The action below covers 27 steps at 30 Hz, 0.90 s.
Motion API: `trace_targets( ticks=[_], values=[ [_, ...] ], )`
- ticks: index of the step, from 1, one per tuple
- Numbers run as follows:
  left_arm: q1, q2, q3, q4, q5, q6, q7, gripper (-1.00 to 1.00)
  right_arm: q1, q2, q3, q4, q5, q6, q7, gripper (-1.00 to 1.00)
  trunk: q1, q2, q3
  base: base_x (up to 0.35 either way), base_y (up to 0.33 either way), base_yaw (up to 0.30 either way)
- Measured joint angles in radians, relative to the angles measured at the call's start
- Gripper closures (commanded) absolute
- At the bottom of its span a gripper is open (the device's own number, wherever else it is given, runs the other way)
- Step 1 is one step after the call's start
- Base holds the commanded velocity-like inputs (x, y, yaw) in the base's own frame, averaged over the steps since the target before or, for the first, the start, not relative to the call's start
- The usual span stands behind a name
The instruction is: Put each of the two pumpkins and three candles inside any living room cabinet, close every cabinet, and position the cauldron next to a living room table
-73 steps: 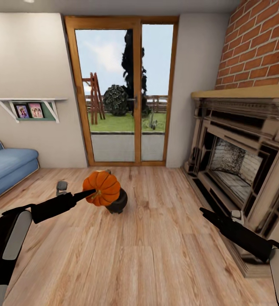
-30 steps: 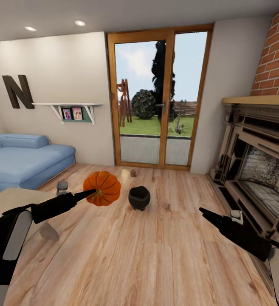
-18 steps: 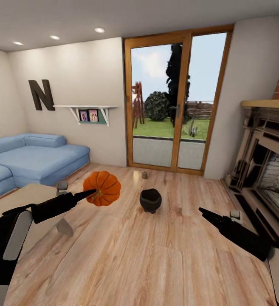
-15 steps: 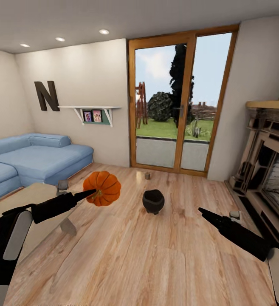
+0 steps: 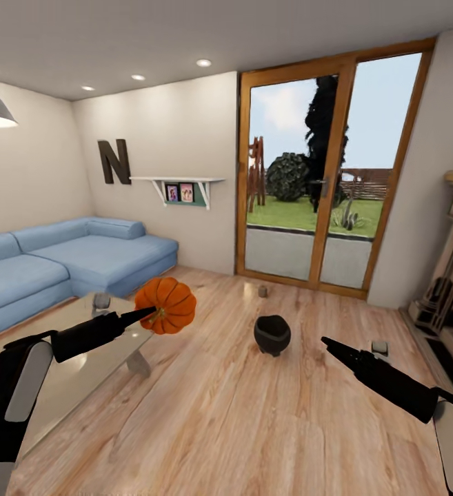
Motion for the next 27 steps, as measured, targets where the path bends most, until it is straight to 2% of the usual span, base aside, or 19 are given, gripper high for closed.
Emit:
trace_targets(
  ticks=[27],
  values=[
    [0.000,0.000,0.000,0.003,-0.002,-0.001,0.000,1.00,0.000,0.000,0.002,0.000,0.000,0.000,0.000,-1.00,-0.104,0.189,0.109,0.000,0.000,0.257]
  ],
)
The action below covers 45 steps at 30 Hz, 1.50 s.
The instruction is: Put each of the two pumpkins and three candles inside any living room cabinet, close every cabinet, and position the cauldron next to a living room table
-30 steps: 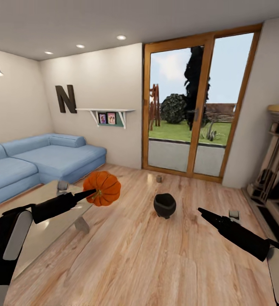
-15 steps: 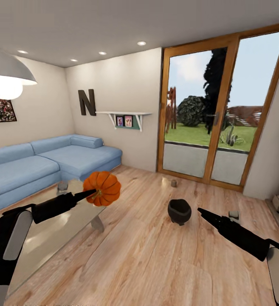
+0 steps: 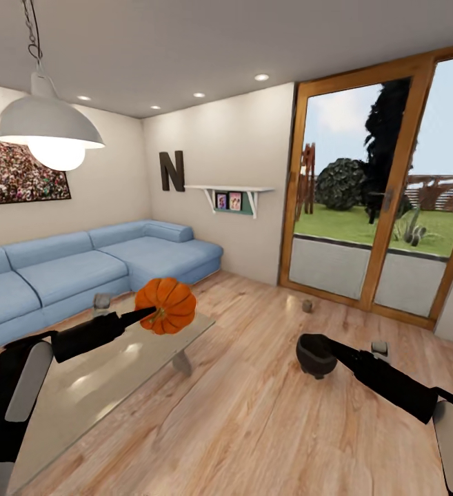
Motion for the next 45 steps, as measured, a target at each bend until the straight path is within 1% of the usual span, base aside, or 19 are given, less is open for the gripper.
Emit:
trace_targets(
  ticks=[24,45],
  values=[
    [0.000,0.000,0.000,0.002,0.000,0.000,0.000,1.00,0.000,0.000,0.001,0.000,-0.001,0.000,0.000,-1.00,-0.092,0.168,0.097,0.000,0.000,0.257],
    [0.000,0.000,0.000,0.004,0.001,0.000,-0.001,1.00,0.000,0.000,0.002,0.000,-0.001,0.000,0.000,-1.00,-0.092,0.168,0.115,0.000,0.000,0.257]
  ],
)
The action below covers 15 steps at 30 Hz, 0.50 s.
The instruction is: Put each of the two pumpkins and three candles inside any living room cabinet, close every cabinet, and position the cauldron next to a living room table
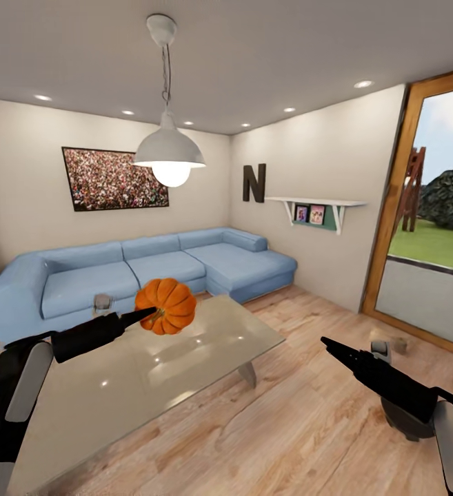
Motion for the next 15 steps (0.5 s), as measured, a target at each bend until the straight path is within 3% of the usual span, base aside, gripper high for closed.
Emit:
trace_targets(
  ticks=[15],
  values=[
    [0.000,0.000,0.000,0.001,0.000,0.000,0.000,1.00,0.000,0.000,0.000,0.000,0.000,0.000,0.000,-1.00,0.000,0.000,0.013,-0.061,0.000,0.257]
  ],
)
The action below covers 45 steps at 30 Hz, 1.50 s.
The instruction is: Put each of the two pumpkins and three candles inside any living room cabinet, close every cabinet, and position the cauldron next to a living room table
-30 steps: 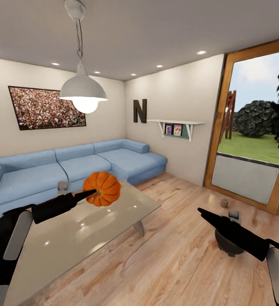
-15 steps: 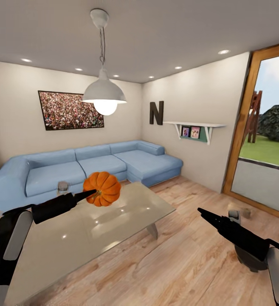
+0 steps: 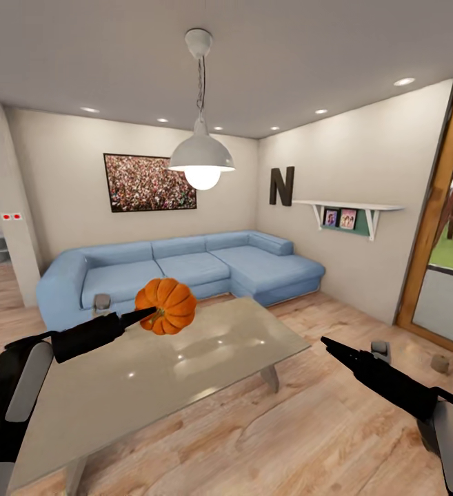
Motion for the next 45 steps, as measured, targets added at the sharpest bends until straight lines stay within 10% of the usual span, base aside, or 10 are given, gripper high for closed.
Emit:
trace_targets(
  ticks=[45],
  values=[
    [0.000,0.000,0.000,0.001,-0.001,0.001,0.000,1.00,0.000,0.000,-0.002,0.000,0.000,0.000,0.000,-1.00,0.000,0.000,0.040,-0.101,0.135,0.257]
  ],
)
